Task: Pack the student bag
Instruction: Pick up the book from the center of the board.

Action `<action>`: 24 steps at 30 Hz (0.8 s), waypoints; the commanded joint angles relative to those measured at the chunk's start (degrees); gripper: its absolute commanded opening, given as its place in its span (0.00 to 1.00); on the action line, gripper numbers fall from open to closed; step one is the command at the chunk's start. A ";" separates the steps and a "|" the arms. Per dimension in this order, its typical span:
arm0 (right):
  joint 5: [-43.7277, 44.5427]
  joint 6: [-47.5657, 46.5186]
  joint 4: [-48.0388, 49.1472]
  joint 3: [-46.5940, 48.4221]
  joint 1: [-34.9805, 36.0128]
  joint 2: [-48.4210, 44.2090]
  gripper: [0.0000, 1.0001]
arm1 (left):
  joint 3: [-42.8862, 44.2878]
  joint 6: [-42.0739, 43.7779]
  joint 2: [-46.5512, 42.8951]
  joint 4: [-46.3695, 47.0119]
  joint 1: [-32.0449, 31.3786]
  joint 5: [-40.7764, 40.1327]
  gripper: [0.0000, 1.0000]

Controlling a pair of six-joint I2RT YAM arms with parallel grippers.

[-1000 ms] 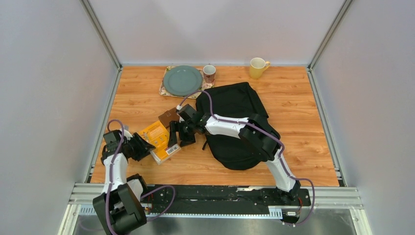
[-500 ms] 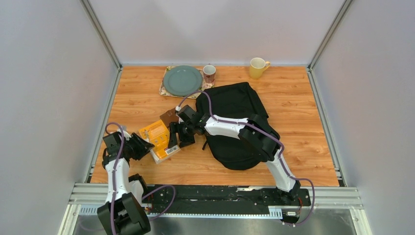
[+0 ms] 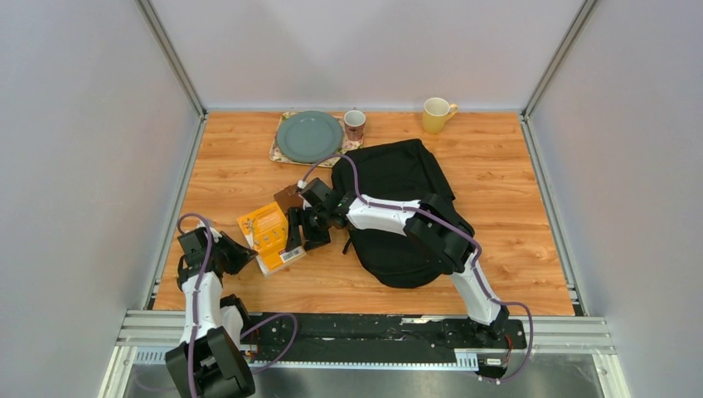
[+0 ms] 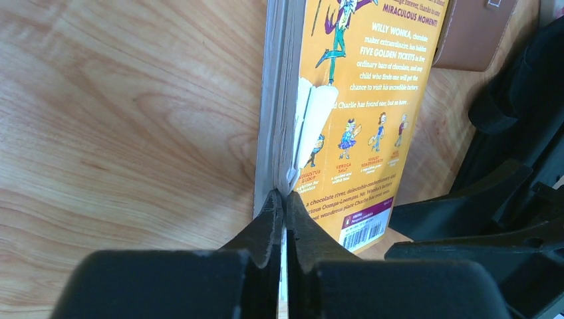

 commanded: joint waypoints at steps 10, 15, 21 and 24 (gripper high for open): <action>-3.65 -2.02 2.38 -4.01 2.18 -4.90 0.73 | 6.09 -1.00 -6.75 -8.56 -1.39 2.84 0.00; -2.25 -2.20 3.61 -8.23 0.07 -10.86 0.75 | 9.88 0.15 -10.01 -11.38 -1.39 4.59 0.00; -3.11 -1.85 7.03 -13.42 -3.53 -16.59 0.76 | 12.52 2.78 -12.82 -13.75 -1.39 9.51 0.00; -6.18 -1.41 8.88 -13.86 -5.03 -17.56 0.77 | 13.05 4.54 -13.79 -13.23 -1.74 12.32 0.00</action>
